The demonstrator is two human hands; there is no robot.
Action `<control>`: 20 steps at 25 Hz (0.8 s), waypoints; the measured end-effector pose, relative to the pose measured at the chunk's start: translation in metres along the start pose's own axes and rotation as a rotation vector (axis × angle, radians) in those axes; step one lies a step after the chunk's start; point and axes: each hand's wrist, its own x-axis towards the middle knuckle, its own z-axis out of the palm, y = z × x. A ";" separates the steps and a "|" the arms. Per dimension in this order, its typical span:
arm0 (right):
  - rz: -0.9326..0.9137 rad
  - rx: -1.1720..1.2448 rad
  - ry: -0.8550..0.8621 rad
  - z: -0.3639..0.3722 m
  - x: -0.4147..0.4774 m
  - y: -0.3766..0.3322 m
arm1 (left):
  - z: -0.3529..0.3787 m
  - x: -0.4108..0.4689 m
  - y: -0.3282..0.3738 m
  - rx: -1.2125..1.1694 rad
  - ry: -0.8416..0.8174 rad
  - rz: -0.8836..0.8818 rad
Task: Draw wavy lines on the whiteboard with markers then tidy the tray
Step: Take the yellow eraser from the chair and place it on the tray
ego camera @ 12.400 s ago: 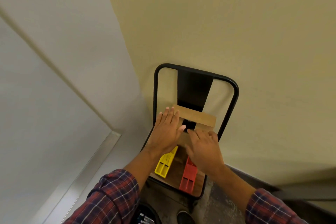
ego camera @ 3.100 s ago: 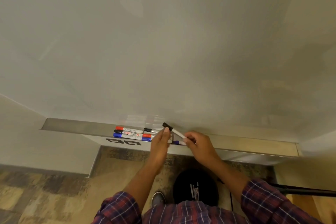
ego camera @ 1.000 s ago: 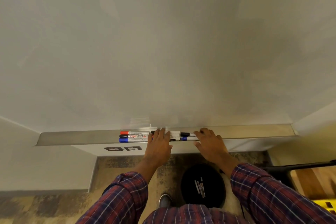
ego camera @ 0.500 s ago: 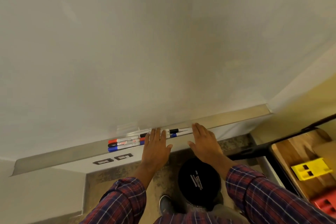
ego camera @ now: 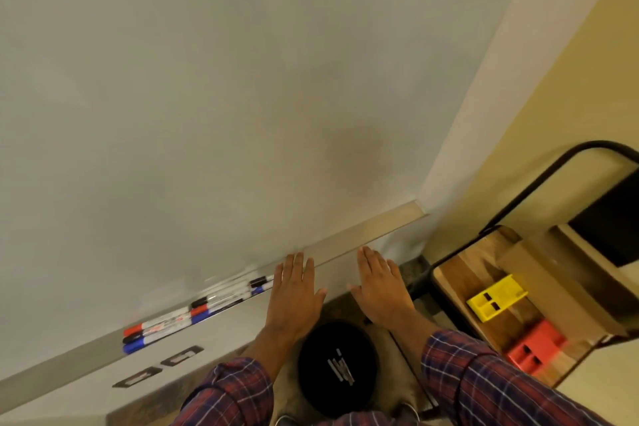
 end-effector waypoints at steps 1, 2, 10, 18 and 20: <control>0.017 0.005 0.009 -0.006 -0.004 0.015 | -0.001 0.007 0.017 0.010 0.000 0.024; 0.036 0.007 0.018 -0.012 -0.008 0.029 | -0.002 0.014 0.034 0.015 -0.006 0.047; 0.226 -0.001 0.169 -0.053 -0.050 0.149 | -0.003 0.069 0.178 0.077 -0.030 0.274; 0.391 0.050 0.321 -0.095 -0.102 0.242 | -0.003 0.121 0.319 0.085 0.003 0.550; 0.430 0.055 0.376 -0.101 -0.117 0.258 | -0.003 0.129 0.344 0.099 0.025 0.604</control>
